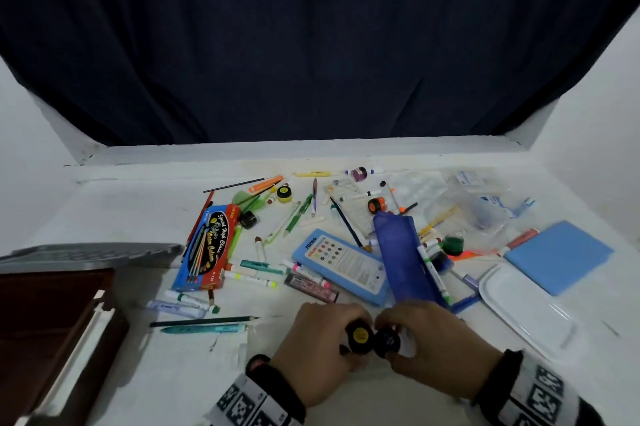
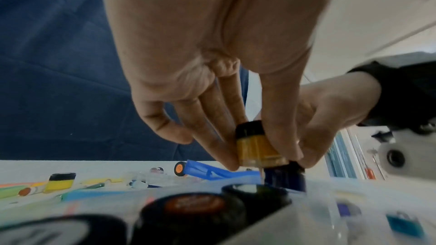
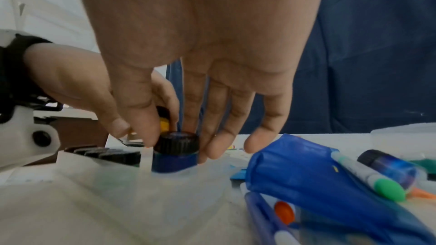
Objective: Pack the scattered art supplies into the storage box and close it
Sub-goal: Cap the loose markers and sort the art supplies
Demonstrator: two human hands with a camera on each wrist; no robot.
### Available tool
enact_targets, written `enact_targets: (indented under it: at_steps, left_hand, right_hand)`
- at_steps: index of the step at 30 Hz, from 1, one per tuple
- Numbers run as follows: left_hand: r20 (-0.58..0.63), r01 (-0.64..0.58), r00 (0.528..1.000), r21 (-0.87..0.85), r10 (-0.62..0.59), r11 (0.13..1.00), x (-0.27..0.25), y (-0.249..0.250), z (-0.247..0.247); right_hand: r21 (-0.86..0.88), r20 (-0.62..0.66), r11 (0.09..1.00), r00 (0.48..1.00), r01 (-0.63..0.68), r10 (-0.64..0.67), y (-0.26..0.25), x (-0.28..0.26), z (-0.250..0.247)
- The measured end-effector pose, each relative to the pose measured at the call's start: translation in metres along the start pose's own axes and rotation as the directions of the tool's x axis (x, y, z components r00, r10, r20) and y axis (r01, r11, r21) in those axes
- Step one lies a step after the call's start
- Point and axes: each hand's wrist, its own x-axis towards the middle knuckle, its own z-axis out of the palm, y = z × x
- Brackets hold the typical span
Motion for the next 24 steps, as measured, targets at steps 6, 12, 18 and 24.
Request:
enact_targets:
  at_steps: [6,12,18,24]
  left_hand:
    - [0.066,0.037,0.997,0.098,-0.044,0.994,0.002,-0.003,0.015]
    - [0.101,0.007,0.995,0.17,-0.024,0.986,-0.001,-0.003,0.021]
    - [0.139,-0.03,0.99,0.337,-0.018,0.941,0.0,0.003,0.024]
    - [0.181,-0.048,0.983,0.417,-0.031,0.908,0.004,0.007,0.026]
  right_hand:
    - [-0.021,0.085,1.0,0.996,0.021,-0.019,0.004,-0.008,-0.001]
    - [-0.106,0.147,0.994,0.989,0.041,-0.025,0.003,-0.003,-0.003]
    - [-0.197,0.169,0.978,0.985,0.071,-0.037,-0.006,-0.002,-0.006]
    - [-0.265,0.2,0.961,0.98,0.076,-0.022,-0.01,0.001,-0.007]
